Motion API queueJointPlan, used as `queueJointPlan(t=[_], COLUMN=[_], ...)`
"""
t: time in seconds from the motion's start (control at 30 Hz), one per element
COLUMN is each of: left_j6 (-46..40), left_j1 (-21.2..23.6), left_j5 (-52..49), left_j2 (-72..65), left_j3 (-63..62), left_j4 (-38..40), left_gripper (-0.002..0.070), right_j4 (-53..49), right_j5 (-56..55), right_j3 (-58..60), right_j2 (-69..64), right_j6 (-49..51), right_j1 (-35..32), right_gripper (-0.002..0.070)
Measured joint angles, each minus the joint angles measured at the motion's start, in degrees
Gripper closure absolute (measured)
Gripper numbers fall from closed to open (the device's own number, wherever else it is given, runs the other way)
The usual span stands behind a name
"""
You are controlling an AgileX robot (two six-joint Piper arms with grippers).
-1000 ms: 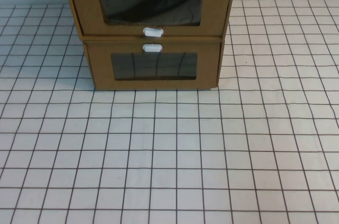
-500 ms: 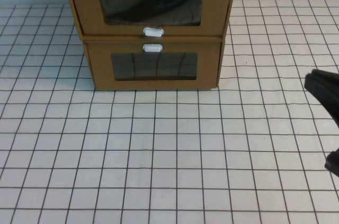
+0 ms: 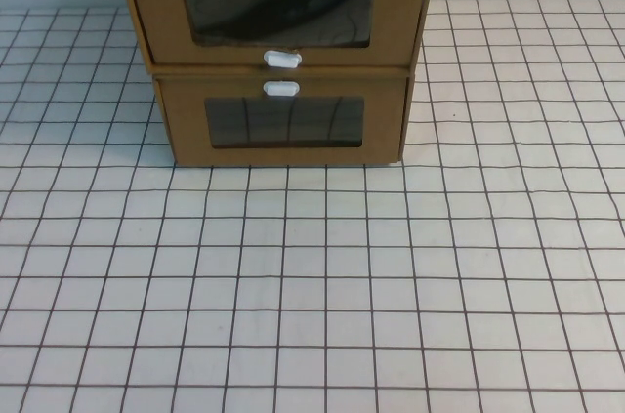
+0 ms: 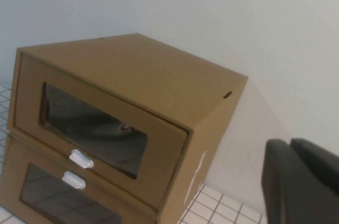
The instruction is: Close the shoe box
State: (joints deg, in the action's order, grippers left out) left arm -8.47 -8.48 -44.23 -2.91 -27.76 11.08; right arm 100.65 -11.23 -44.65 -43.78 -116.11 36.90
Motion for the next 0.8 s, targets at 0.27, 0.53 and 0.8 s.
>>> queueJointPlan(t=[0.27, 0.53, 0.8], left_j6=[1.41, 1.53, 1.53], left_j1=[0.00, 0.00, 0.00], left_j5=[8.74, 9.90, 9.90], left_j2=[3.66, 2.65, 2.65], left_j3=[8.14, 9.96, 10.29], left_j4=[-5.14, -7.21, -7.30], left_gripper=[0.0677, 0.0677, 0.0677], right_j4=[0.00, 0.00, 0.00], right_j5=[0.53, 0.56, 0.56], right_j3=[0.00, 0.00, 0.00], right_j2=[0.00, 0.00, 0.00], right_j6=[-3.63, -5.19, -5.42], right_j1=[0.00, 0.00, 0.00], right_gripper=[0.0691, 0.0691, 0.0691])
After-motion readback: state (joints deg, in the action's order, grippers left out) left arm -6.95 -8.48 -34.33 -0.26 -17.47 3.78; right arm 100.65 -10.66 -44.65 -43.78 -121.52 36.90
